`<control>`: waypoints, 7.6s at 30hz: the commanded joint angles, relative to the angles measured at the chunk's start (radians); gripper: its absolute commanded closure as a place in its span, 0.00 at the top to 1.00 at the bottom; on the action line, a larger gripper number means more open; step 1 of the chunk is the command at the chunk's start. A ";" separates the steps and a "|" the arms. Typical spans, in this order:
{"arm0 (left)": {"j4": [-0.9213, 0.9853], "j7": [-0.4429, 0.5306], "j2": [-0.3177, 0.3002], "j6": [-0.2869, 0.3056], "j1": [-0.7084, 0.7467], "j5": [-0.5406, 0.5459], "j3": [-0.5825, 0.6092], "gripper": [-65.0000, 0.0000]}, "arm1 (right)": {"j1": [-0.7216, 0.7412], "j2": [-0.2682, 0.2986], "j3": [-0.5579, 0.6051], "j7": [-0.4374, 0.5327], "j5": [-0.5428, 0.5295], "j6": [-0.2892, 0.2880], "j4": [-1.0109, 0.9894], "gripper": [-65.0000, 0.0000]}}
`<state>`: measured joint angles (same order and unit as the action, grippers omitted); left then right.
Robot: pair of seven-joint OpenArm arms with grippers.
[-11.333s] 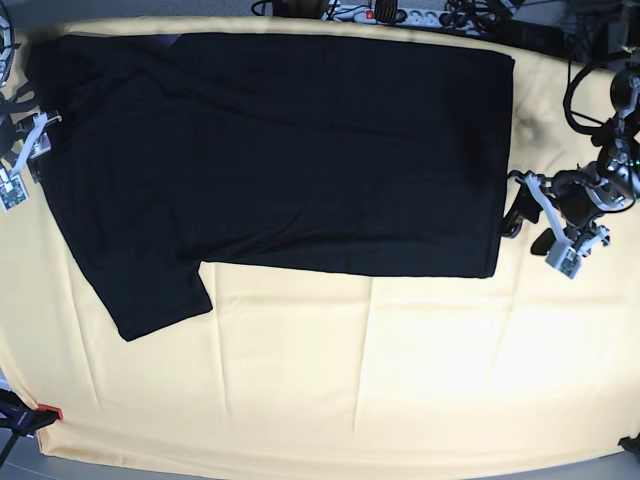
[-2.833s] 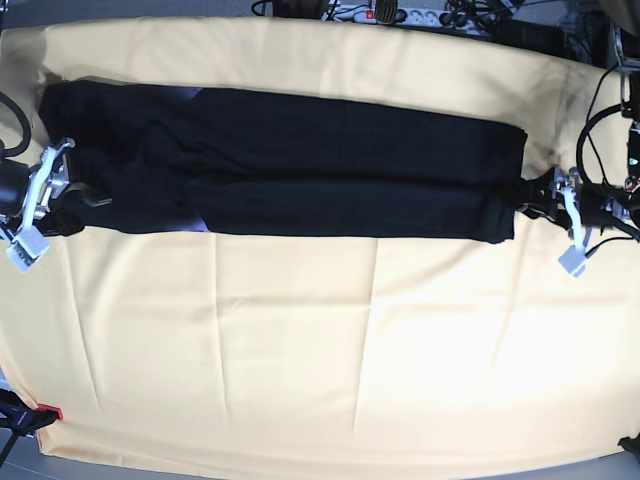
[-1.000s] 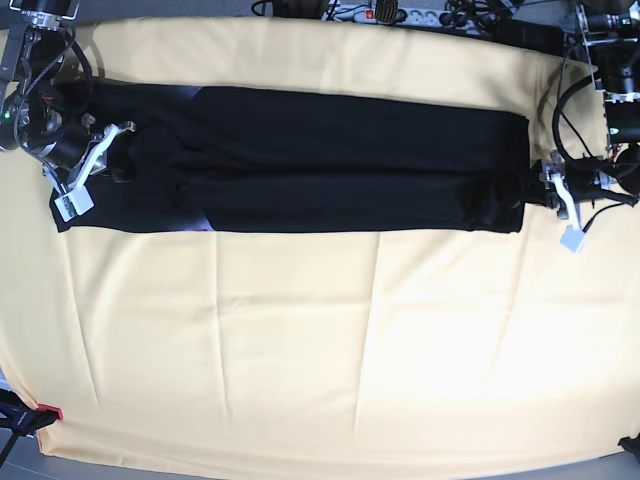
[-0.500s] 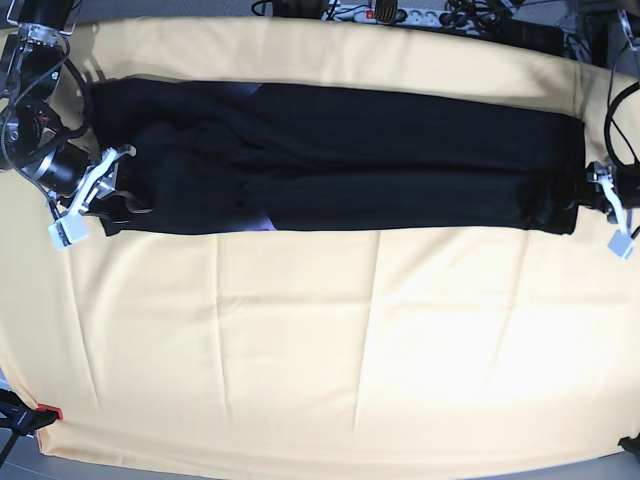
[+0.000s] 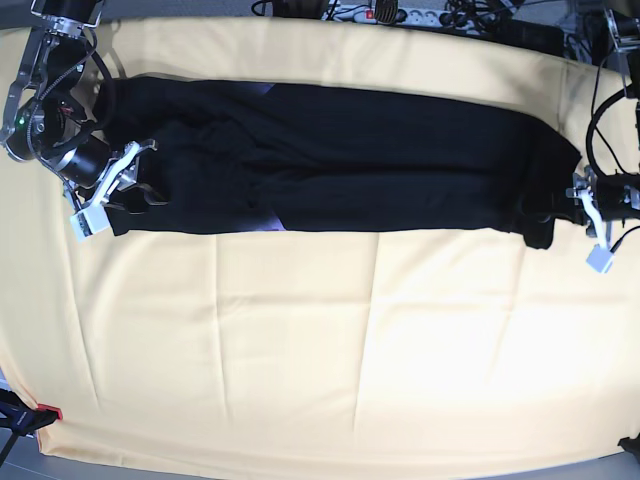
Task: Fold the T-shirt properly
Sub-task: 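Grasp the folded edge with both grippers and fold it over again, then grasp the strip end with the left gripper and fold it toward the right gripper, then release the shirt and lift both grippers away, then grasp the folded bundle with the right gripper and fold it over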
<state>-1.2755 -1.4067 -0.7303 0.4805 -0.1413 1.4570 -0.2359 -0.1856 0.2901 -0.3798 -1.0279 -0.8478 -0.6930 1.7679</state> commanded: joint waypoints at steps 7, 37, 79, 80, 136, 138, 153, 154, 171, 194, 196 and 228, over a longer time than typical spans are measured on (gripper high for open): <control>-0.362 0.010 0.090 0.021 0.053 0.026 -0.009 0.00 | 0.012 0.009 -0.007 0.034 -0.008 -0.005 0.015 0.43; -0.398 0.027 0.503 0.078 0.093 0.026 -0.011 0.65 | 0.012 0.010 -0.007 0.026 -0.018 -0.005 0.015 0.43; -0.406 0.060 0.406 0.218 0.198 -0.064 0.064 0.00 | 0.015 0.011 -0.016 0.022 -0.071 -0.005 0.040 0.43; -0.406 0.068 0.406 0.218 0.193 -0.129 0.063 0.00 | 0.015 0.011 -0.026 0.015 -0.076 -0.005 0.064 0.43; -0.424 0.247 0.340 0.076 0.210 -0.375 -0.089 0.00 | -0.025 0.006 -0.243 -0.204 -0.431 -0.005 -0.178 0.00; -0.424 0.247 0.340 0.076 0.211 -0.367 -0.152 0.06 | -0.024 0.031 -0.258 -0.204 -0.396 -0.005 -0.141 0.00; -0.423 0.240 0.359 0.076 0.289 -0.367 -0.282 0.08 | -0.034 0.034 -0.295 -0.201 -0.304 0.064 0.340 0.00; -0.424 0.240 0.364 0.076 0.296 -0.366 -0.282 0.08 | -0.033 0.010 -0.294 -0.212 -0.361 0.054 0.357 0.00; -0.423 0.240 0.370 0.076 0.315 -0.341 -0.282 0.08 | -0.033 -0.319 0.177 -0.201 -0.248 -0.005 0.372 0.00; -0.424 0.200 0.311 0.103 0.312 -0.216 -0.282 0.06 | 0.168 -0.323 0.545 -0.038 -0.012 -0.005 0.367 0.73; -0.428 0.132 0.282 0.159 0.312 -0.100 -0.282 0.00 | 0.187 -0.322 0.497 -0.038 0.038 -0.005 0.367 0.51; -0.637 0.347 0.208 0.218 0.284 -0.750 0.464 0.00 | 0.370 0.013 0.647 0.111 0.183 -0.005 -0.294 0.00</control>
<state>-1.9026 -1.0565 -0.5102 0.6975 0.1535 0.7254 0.2352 0.1749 0.2947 0.2707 -0.8989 -0.6636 -0.6891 1.4597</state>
